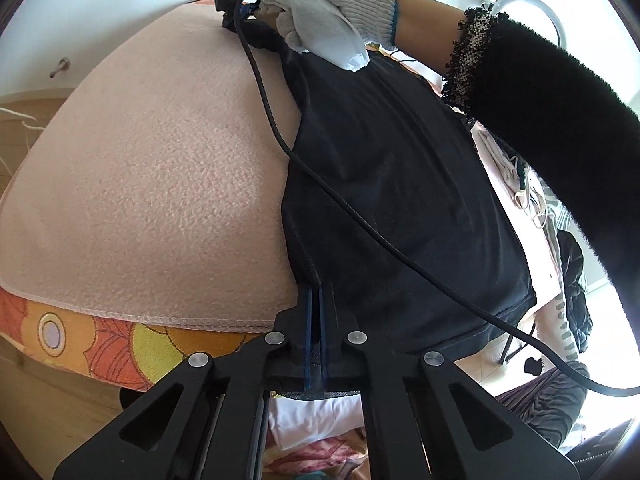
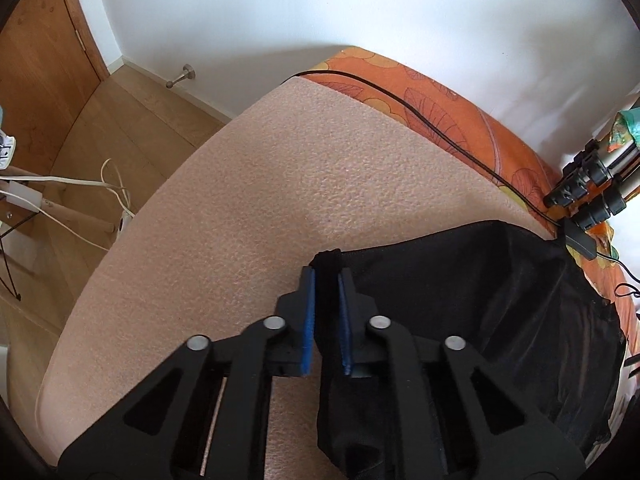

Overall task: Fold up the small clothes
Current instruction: 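Fold the gripped side edge lengthwise over the shirt body with both tools, then open them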

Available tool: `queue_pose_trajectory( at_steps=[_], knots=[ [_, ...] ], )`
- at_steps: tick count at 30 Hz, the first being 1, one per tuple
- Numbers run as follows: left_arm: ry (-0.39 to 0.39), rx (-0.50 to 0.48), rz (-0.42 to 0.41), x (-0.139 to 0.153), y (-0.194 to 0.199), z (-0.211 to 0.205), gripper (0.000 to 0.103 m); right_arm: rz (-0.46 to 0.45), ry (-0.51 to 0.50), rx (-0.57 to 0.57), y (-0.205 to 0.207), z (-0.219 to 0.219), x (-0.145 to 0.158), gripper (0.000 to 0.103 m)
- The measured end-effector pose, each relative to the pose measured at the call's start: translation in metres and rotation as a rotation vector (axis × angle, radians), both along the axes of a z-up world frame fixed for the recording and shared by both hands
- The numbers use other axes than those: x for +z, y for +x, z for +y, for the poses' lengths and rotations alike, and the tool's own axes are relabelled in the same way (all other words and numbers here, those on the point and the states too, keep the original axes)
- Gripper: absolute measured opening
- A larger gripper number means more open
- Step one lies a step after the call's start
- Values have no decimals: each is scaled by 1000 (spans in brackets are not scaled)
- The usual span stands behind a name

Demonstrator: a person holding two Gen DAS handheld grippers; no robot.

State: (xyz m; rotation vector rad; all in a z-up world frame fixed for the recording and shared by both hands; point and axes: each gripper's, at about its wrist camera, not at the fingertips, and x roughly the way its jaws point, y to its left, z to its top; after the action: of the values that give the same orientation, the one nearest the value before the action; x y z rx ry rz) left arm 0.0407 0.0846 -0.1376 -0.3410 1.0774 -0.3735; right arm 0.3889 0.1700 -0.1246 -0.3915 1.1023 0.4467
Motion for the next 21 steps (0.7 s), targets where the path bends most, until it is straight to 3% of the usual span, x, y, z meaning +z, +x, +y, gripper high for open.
queue_pose_trajectory(
  at_steps=[8, 21],
  knots=[
    [-15, -49, -92, 13, -8, -15, 1, -25, 255, -113, 16, -59, 55, 4],
    [9, -180, -166, 34, -8, -68, 1, -146, 282, -268, 6, -164, 96, 4]
  ],
)
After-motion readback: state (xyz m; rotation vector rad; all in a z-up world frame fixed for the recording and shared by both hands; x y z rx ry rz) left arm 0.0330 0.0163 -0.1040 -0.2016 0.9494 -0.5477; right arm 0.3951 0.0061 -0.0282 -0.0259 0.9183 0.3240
